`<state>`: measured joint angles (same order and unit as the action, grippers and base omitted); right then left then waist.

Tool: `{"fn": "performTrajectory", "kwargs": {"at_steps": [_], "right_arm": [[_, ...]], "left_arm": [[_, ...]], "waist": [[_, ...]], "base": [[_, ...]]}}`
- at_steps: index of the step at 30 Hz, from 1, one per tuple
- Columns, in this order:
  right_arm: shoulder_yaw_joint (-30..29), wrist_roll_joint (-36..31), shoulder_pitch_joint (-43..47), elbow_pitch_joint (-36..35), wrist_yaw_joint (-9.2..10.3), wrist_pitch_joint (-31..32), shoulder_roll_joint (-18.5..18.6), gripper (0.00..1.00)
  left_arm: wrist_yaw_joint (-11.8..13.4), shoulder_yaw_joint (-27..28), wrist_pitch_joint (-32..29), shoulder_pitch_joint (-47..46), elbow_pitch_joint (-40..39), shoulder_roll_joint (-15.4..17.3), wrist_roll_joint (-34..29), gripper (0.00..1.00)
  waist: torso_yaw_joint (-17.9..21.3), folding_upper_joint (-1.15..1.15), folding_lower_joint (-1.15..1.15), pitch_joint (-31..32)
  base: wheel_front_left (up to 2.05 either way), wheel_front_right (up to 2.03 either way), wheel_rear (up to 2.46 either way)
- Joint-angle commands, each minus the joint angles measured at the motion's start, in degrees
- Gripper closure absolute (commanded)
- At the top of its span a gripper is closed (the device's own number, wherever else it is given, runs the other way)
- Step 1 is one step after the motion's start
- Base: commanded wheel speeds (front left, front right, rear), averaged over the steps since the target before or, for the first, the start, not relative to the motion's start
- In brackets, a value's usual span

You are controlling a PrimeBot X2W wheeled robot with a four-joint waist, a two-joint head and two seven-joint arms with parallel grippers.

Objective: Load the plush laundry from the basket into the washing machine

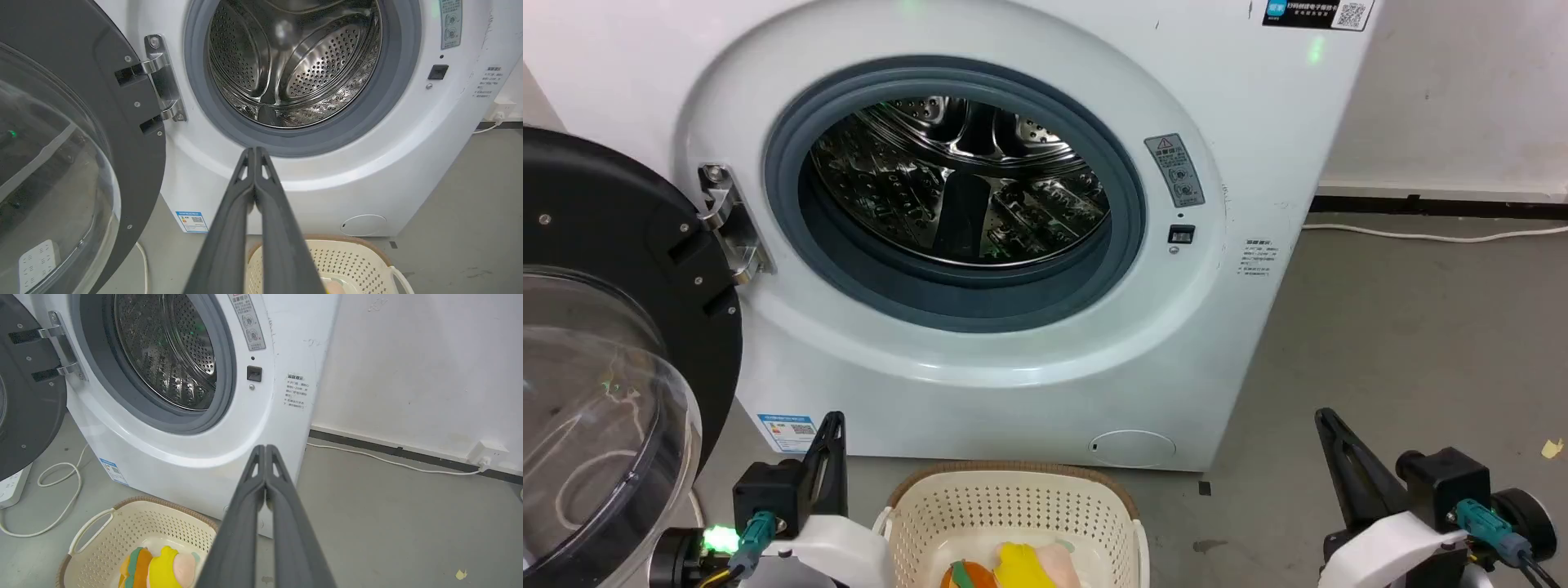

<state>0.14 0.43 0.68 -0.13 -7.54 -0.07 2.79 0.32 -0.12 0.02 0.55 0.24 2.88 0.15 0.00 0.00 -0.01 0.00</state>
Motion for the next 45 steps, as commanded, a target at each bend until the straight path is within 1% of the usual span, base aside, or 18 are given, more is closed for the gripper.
{"fn": "performTrajectory", "kwargs": {"at_steps": [1,40,41,45], "right_arm": [[-0.1,-0.4,-0.7,0.1,0.05,0.1,0.1,1.0],[-0.1,-0.4,-0.7,0.1,0.05,0.1,0.1,1.0],[0.0,0.0,0.0,0.0,0.0,0.0,0.0,0.0],[0.1,0.0,0.0,0.0,0.0,0.0,0.0,0.0]], "left_arm": [[-0.3,0.1,0.0,-0.5,-0.2,0.0,-0.1,1.0],[-0.3,0.1,0.0,-0.5,-0.2,0.0,-0.1,1.0],[0.0,0.0,0.0,0.0,0.0,0.0,0.0,0.0],[0.0,-0.1,0.0,0.0,0.0,0.0,0.0,0.0]], "waist": [[0.0,0.0,0.01,0.0],[0.0,0.0,0.01,0.0],[0.0,0.0,0.01,0.0],[0.0,0.0,0.01,0.0]], "base": [[0.0,0.0,0.0],[0.0,0.0,0.0],[0.0,0.0,0.0],[0.0,0.0,0.0]]}}
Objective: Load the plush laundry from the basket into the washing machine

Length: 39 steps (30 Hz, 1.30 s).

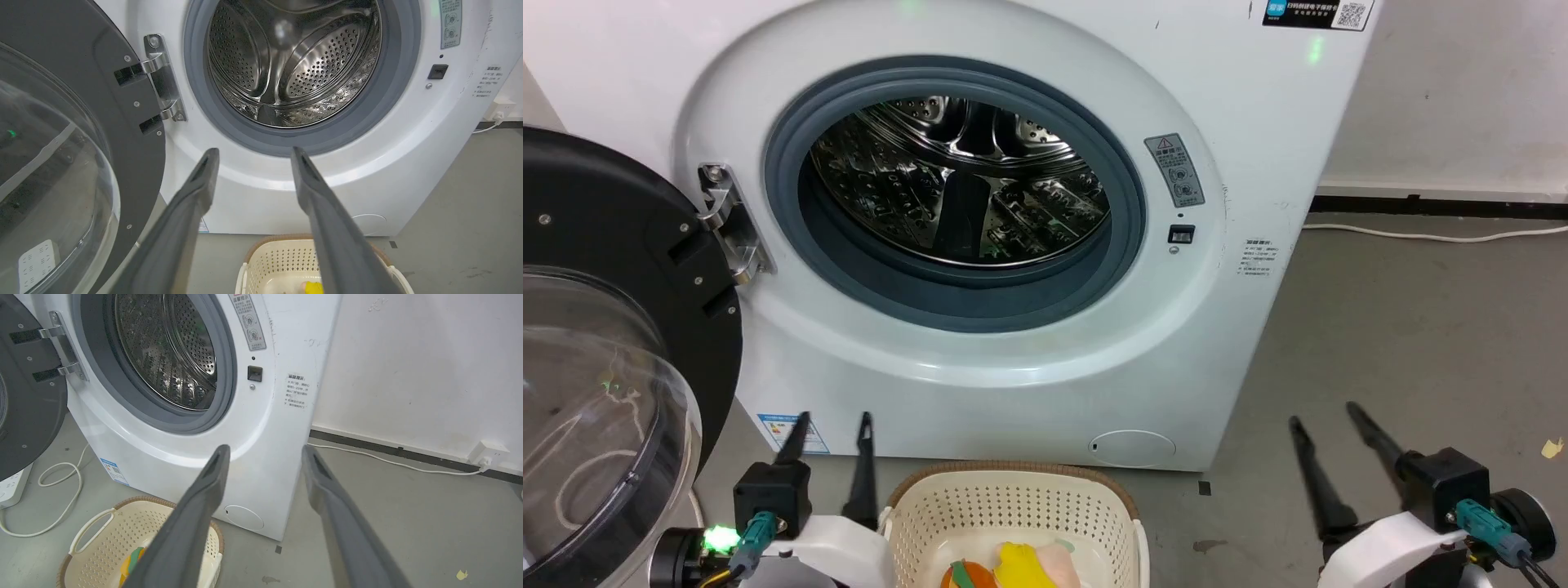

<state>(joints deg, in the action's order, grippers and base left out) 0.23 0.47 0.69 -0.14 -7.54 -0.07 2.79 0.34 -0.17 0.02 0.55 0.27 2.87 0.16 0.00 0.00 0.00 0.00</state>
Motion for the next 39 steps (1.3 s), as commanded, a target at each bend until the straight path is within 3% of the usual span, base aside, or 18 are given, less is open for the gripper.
{"fn": "performTrajectory", "kwargs": {"at_steps": [1,20,39], "right_arm": [[0.0,0.1,0.0,0.0,0.0,-0.1,0.0,0.0],[-0.8,1.9,-0.3,0.0,0.01,-2.2,0.0,0.0],[-0.4,5.6,-3.6,-0.7,0.02,-4.5,0.0,0.0]], "left_arm": [[0.0,0.0,0.1,0.0,0.0,0.0,0.0,0.0],[0.0,-1.9,2.2,-0.7,1.0,0.2,0.3,0.0],[-1.5,-4.3,2.9,-7.0,11.1,2.1,0.3,0.0]], "waist": [[0.0,0.0,0.0,0.0],[1.4,0.0,0.0,-1.9],[6.2,0.0,0.0,-10.7]], "base": [[0.0,0.0,0.0],[0.0,0.0,0.0],[0.0,0.0,0.0]]}}
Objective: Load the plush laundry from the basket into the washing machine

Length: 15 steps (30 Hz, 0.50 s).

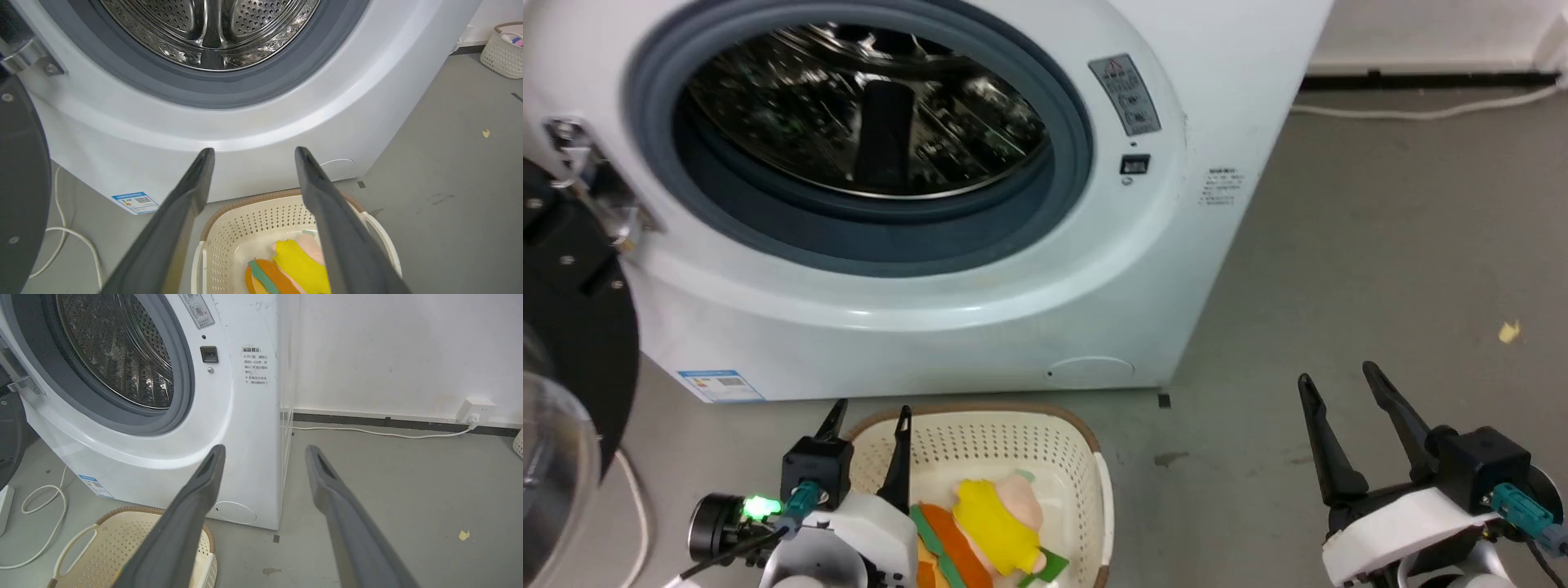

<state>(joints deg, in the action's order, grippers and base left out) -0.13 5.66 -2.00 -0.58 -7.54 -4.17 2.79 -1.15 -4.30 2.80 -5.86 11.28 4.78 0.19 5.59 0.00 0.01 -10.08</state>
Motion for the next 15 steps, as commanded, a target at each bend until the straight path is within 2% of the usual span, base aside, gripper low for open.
{"fn": "performTrajectory", "kwargs": {"at_steps": [1,15], "right_arm": [[0.0,0.6,-1.0,-0.3,0.02,-0.5,0.0,0.0],[0.4,4.7,-3.4,-0.7,0.02,-2.2,0.0,0.0]], "left_arm": [[-0.1,-0.3,0.1,-1.1,0.8,0.4,0.2,0.0],[-1.3,-2.3,-1.7,-6.7,11.1,3.1,0.6,0.0]], "waist": [[0.9,0.0,-0.01,-1.1],[5.2,0.0,-0.01,-8.4]], "base": [[0.0,0.0,0.0],[0.0,0.0,0.0]]}}
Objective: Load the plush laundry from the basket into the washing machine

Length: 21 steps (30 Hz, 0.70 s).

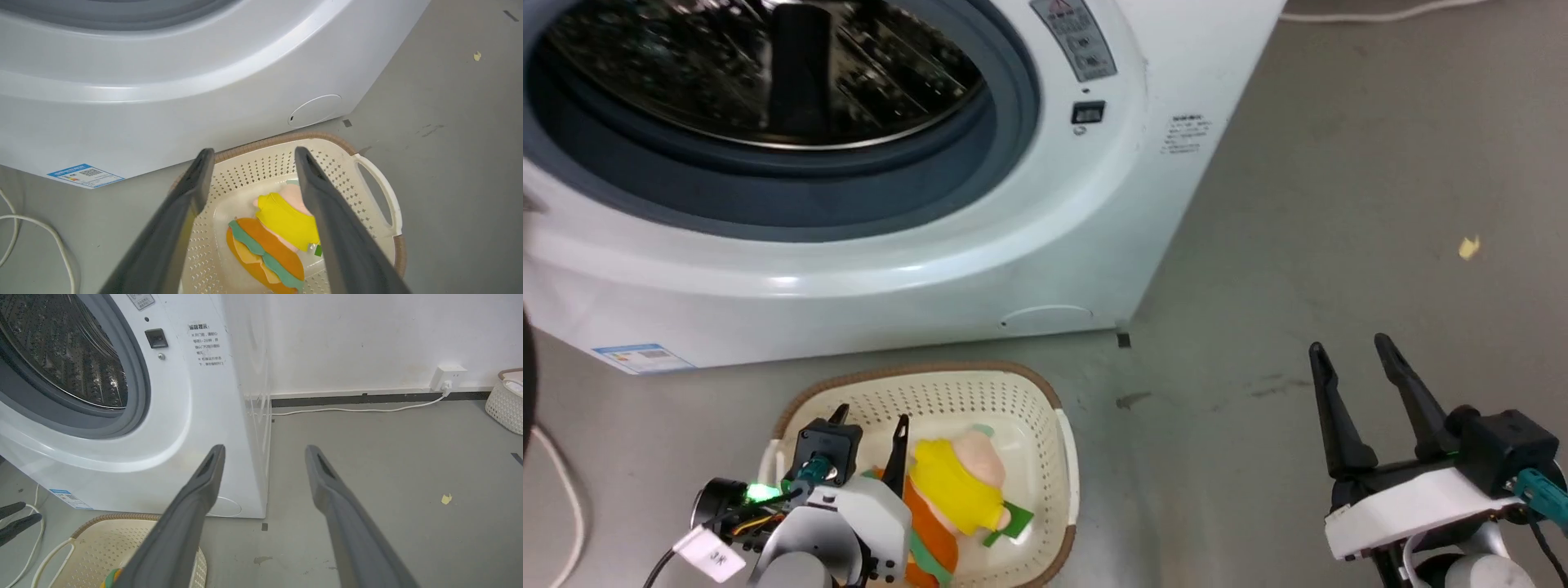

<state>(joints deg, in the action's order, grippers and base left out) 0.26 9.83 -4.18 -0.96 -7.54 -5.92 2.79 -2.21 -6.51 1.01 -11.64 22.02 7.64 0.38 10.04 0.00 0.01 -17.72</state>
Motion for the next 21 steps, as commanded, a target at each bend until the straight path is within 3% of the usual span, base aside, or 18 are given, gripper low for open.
{"fn": "performTrajectory", "kwargs": {"at_steps": [1,14,21], "right_arm": [[0.0,0.8,-1.4,-0.4,0.02,-0.5,0.0,0.0],[1.4,5.4,-3.0,-1.0,0.03,-2.1,0.0,0.0],[1.6,7.9,-4.0,-1.8,0.03,-2.9,0.1,0.0]], "left_arm": [[-0.4,-0.3,-0.1,-1.4,1.1,0.4,0.5,0.0],[-1.4,-2.6,-3.0,-7.4,10.3,4.2,1.1,0.0],[-2.0,-6.5,-4.4,-10.6,14.3,6.3,-0.3,0.0]], "waist": [[1.0,0.0,-0.01,-1.3],[5.3,0.0,-0.01,-8.3],[6.7,0.0,-0.01,-12.0]], "base": [[0.0,0.0,0.0],[0.0,0.0,0.0],[0.0,0.0,0.0]]}}
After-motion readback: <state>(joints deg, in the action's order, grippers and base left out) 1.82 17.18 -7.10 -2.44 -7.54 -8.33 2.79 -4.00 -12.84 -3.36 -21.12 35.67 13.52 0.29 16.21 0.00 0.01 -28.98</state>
